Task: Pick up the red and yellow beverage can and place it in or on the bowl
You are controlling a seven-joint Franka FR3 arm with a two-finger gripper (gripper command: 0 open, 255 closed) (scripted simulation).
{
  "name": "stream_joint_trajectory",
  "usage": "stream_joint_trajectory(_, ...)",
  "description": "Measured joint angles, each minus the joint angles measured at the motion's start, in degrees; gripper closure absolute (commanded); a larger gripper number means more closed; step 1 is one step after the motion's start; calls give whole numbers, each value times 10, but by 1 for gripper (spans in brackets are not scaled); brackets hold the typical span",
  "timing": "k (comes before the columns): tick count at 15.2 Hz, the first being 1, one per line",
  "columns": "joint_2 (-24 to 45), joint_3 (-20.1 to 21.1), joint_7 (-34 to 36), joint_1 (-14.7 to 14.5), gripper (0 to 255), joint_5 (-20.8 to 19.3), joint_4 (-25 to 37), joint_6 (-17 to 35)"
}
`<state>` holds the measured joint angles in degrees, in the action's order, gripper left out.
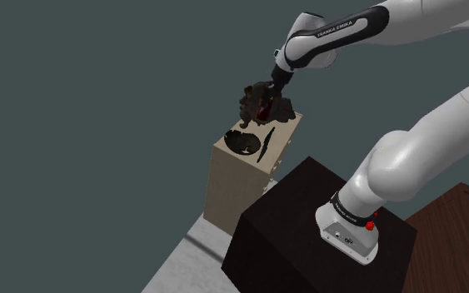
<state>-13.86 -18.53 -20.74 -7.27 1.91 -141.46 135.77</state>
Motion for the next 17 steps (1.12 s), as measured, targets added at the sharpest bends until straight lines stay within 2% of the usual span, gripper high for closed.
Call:
stream_joint_trajectory(6,5,54,83,-32,255,3,7,3)
stream_joint_trajectory(17,59,53,71,-42,255,26,-27,89)
